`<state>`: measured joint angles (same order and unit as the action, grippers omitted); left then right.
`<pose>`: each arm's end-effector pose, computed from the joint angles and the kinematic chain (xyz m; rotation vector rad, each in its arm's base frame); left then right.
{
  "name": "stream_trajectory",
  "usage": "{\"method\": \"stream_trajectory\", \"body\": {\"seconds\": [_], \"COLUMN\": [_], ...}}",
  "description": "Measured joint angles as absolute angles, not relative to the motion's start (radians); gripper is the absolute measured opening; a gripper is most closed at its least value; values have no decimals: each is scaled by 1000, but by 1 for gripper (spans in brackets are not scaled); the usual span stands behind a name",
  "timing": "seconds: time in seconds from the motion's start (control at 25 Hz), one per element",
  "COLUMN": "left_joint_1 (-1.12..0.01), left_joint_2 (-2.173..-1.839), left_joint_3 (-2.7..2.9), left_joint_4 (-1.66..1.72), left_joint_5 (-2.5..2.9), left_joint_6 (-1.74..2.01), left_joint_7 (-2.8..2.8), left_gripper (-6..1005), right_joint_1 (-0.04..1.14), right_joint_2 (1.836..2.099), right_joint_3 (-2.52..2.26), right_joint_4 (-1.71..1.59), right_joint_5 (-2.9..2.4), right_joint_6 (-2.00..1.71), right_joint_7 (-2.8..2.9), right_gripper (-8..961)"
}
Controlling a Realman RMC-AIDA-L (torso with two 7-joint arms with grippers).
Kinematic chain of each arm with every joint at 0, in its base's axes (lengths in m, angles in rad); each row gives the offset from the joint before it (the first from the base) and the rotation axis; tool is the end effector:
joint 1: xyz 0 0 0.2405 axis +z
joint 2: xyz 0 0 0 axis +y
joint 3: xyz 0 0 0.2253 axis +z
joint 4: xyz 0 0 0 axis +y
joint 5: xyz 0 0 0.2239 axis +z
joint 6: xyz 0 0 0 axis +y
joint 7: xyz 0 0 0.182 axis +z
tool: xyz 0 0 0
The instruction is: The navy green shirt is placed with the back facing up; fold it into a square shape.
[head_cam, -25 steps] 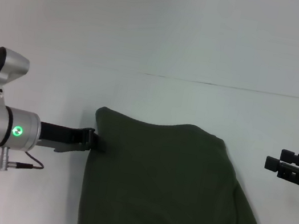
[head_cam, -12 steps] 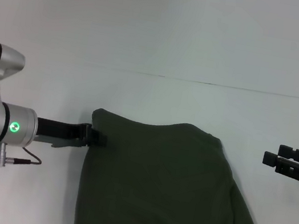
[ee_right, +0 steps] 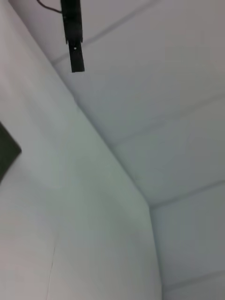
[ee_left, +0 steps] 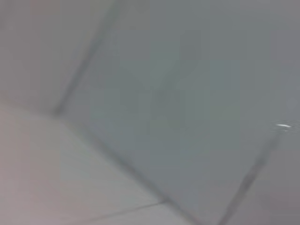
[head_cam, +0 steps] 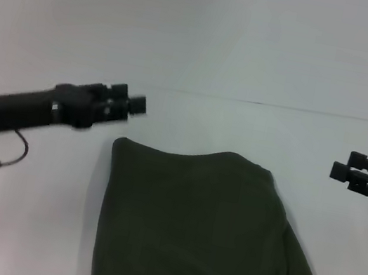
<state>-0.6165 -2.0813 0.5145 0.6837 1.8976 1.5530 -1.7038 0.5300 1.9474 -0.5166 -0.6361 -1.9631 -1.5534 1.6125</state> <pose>-0.1976 0.3831 0.0269 -2.4674 -0.9490 -1.0407 0.2623 0.3683 0.0619 -2.4438 0.9177 0.7954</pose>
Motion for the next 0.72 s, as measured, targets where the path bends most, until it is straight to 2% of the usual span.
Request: {"method": "stream_trajectory", "body": {"seconds": [0.2, 0.4, 0.52, 0.72], "left_joint_1": [-562, -519, -513, -519], "left_joint_2": [-2102, -2130, -2134, -2137], "left_joint_3": [504, 556, 565, 598], "left_joint_4": [625, 616, 608, 591], "left_joint_5": [1874, 1919, 1954, 1992], "left_joint_6": [1754, 1781, 1781, 1769], "left_joint_7": [-1424, -1333, -1327, -1287], "left_gripper": [705, 856, 947, 952], "right_joint_1": [538, 542, 534, 516], "right_joint_2": [1960, 1985, 2003, 2019], "right_joint_3": [-557, -641, -695, -711], "right_joint_4": [-651, -620, -611, -590], "right_joint_5": [-1970, -1971, -1971, -1972], "right_joint_6": [-1629, -1689, -1707, -1707], "right_joint_7": [1589, 1460, 1390, 1289], "right_gripper": [865, 887, 917, 927]}}
